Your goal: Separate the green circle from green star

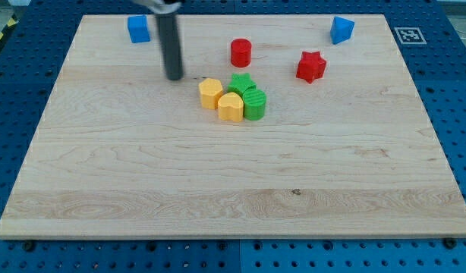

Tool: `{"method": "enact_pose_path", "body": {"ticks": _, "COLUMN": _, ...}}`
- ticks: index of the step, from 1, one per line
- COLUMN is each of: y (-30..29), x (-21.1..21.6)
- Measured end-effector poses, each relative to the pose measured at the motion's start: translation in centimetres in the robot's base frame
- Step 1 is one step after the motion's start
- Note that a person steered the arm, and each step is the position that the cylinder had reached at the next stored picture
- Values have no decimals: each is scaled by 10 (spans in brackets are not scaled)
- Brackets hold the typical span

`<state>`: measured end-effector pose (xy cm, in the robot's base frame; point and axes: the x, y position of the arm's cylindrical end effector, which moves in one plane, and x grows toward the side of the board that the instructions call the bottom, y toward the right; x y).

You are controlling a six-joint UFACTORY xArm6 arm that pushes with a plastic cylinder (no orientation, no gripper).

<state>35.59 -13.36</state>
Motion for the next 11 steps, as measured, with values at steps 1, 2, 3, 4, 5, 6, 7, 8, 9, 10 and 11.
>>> {"method": "enact_pose_path", "body": {"ticks": 1, "y": 4, "x": 36}}
{"method": "enact_pose_path", "body": {"ticks": 2, "y": 48, "x": 78}}
{"method": "enact_pose_path", "body": {"ticks": 3, "y": 65, "x": 99}}
{"method": "enact_pose_path", "body": {"ticks": 4, "y": 74, "x": 92}}
{"method": "enact_pose_path", "body": {"ticks": 5, "y": 59, "x": 83}}
{"method": "enact_pose_path", "body": {"ticks": 6, "y": 50, "x": 73}}
{"method": "enact_pose_path", "body": {"ticks": 7, "y": 80, "x": 61}}
{"method": "enact_pose_path", "body": {"ticks": 8, "y": 138, "x": 67}}
{"method": "enact_pose_path", "body": {"ticks": 9, "y": 205, "x": 90}}
{"method": "enact_pose_path", "body": {"ticks": 10, "y": 197, "x": 95}}
{"method": "enact_pose_path", "body": {"ticks": 11, "y": 148, "x": 81}}
